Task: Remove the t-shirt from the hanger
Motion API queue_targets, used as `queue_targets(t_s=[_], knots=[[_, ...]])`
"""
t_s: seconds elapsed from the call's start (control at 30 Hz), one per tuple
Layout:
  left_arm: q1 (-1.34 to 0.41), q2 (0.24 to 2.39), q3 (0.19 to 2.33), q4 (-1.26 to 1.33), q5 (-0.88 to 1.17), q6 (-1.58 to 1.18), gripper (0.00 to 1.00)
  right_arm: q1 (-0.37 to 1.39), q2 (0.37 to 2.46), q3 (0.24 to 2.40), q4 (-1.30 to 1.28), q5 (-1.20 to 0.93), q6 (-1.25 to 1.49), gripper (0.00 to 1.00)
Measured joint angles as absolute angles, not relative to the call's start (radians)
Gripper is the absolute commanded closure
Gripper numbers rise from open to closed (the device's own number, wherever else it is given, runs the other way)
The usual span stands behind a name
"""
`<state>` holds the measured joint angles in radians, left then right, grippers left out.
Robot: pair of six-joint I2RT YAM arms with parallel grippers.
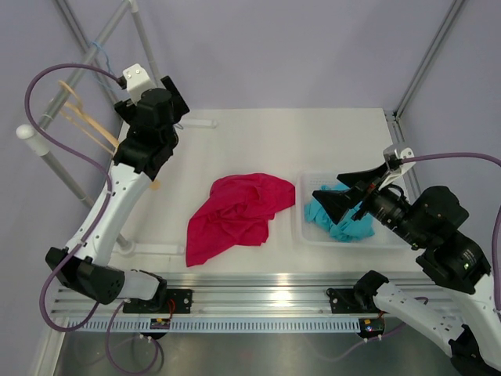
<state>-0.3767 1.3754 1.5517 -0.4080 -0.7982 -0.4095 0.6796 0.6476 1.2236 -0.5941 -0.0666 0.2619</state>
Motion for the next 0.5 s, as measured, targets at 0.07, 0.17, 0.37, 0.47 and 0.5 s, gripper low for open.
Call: queue_targets(t_s=[0.07,0.17,0.37,0.47,0.5], knots=[[-0.399,1.349,1.551,-0.398,-0.712,-0.382,0.01,0.680,0.646,1.202,-0.591,-0.076,0.266,0.01],[-0.474,1.324,1.551,-0.384,-0.620,-0.317,0.01,0.680,0.643,1.155,-0.589,-0.089,0.270,0.00],[-0.621,1.328,1.551,-0.425,-0.566,-0.284,0.01,0.680,0.619,1.092,-0.588,-0.099,0.288,0.01],[-0.674,1.330,1.535,-0.440,-0.562,-0.289,0.01,0.680,0.612,1.064,-0.564,-0.099,0.300,0.01],[-0.684,1.329,1.520,-0.440,-0.555,-0.296,0.01,0.680,0.617,1.053,-0.557,-0.099,0.305,0.01]])
